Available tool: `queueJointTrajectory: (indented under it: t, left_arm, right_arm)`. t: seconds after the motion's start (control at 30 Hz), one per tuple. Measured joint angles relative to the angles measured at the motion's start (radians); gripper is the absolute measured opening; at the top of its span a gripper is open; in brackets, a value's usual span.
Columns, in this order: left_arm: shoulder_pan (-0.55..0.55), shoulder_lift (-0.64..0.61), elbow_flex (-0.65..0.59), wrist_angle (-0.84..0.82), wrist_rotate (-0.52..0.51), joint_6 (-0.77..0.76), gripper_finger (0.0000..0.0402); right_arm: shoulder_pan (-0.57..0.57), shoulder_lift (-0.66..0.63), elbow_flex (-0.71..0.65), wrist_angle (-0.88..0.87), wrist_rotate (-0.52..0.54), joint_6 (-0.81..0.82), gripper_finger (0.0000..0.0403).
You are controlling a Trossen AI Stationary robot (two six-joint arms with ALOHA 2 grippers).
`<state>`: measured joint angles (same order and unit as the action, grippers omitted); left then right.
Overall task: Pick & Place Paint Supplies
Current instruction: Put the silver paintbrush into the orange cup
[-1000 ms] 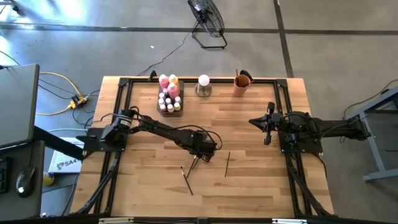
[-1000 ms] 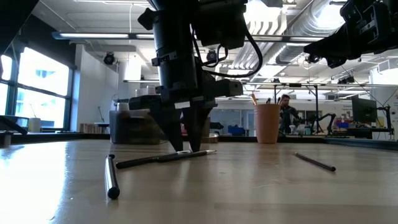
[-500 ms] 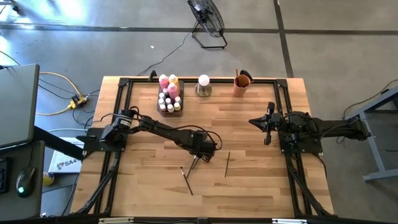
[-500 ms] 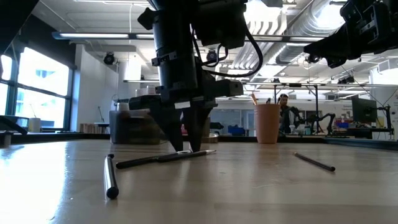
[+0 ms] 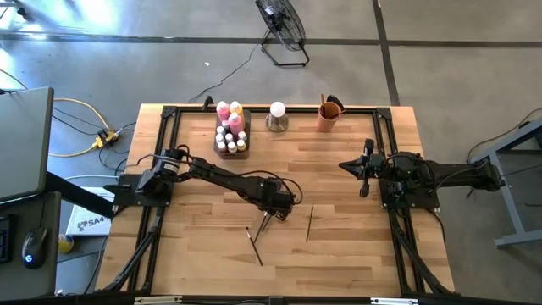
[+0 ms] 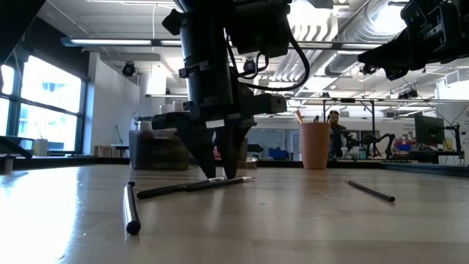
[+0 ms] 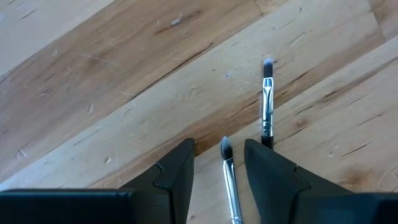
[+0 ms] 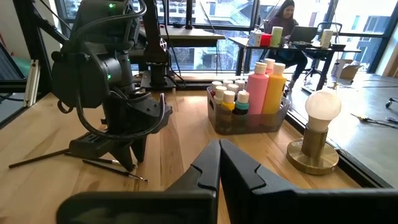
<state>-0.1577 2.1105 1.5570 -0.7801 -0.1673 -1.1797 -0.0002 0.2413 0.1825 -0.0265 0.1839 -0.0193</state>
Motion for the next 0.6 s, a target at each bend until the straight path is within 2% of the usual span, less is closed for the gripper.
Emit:
queueJointTrajectory:
  t: [0.13, 0.6]
  left_arm:
    - [0.000, 0.000, 0.000, -0.001, 0.000, 0.000, 0.0130]
    - [0.000, 0.001, -0.001, -0.002, -0.034, 0.003, 0.0044]
  right_arm:
    - [0.000, 0.000, 0.000, 0.000, 0.000, 0.000, 0.0002]
    - [0.000, 0.000, 0.000, 0.000, 0.000, 0.000, 0.0002]
